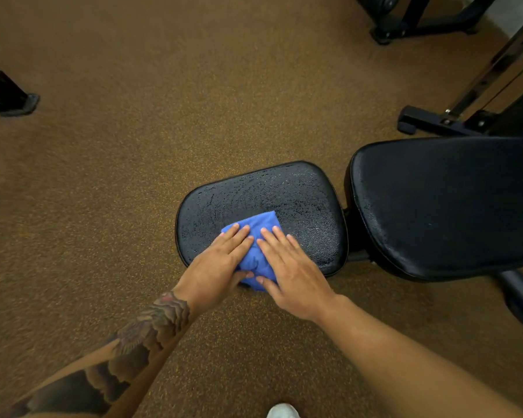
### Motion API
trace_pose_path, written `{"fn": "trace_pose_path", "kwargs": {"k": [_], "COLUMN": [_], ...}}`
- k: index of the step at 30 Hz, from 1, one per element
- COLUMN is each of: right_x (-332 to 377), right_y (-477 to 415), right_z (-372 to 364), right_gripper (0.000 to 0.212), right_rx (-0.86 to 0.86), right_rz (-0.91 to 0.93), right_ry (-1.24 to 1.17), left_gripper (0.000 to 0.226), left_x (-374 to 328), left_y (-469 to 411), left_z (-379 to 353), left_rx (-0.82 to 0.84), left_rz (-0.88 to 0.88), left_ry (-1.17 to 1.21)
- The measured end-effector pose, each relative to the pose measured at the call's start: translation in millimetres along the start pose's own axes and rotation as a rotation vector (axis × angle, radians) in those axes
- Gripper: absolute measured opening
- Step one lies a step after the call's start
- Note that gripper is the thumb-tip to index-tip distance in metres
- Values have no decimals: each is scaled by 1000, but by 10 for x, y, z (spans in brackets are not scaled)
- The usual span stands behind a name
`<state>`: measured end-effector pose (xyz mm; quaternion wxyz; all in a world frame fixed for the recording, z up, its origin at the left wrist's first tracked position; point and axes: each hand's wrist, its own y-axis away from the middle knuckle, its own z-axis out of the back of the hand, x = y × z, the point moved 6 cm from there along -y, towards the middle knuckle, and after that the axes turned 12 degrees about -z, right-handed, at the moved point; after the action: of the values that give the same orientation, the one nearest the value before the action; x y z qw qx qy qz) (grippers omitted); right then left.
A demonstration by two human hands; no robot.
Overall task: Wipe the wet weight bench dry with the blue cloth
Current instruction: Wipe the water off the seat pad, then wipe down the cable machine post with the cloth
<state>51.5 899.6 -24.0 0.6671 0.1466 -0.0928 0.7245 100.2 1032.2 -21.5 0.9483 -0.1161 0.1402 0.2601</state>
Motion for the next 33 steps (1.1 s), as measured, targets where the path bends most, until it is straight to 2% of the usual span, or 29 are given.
{"fn": "trace_pose_path", "kwargs": {"k": [3, 5, 8, 12, 16, 22, 33], "right_x": [46, 61, 35, 23, 84, -102, -374], "right_y": [49, 110, 285, 627, 1026, 1467, 2419], "right_z": [28, 84, 250, 747, 1540, 2771, 5124], "right_gripper": [54, 55, 54, 53, 54, 62, 54], "right_rx": [-17, -42, -87, -156, -248, -383, -644], "right_rz": [-19, -43, -98, -215, -318, -380, -479], "right_ry": [-35, -73, -195, -430, -510, -409, -209], "left_gripper": [66, 64, 43, 46, 48, 50, 46], "left_x": [-63, -138, -373, -824, -1328, -2240, -3929], "left_y": [-11, -25, -90, -234, -471, -1162, -2307], "left_z": [24, 68, 276, 716, 1247, 2132, 3544], "left_rx": [4, 2, -34, -53, -59, -96, -228], "left_rz": [-13, -49, -112, -179, -285, -436, -692], "left_ry": [-20, -16, -29, -13, 25, 32, 23]}}
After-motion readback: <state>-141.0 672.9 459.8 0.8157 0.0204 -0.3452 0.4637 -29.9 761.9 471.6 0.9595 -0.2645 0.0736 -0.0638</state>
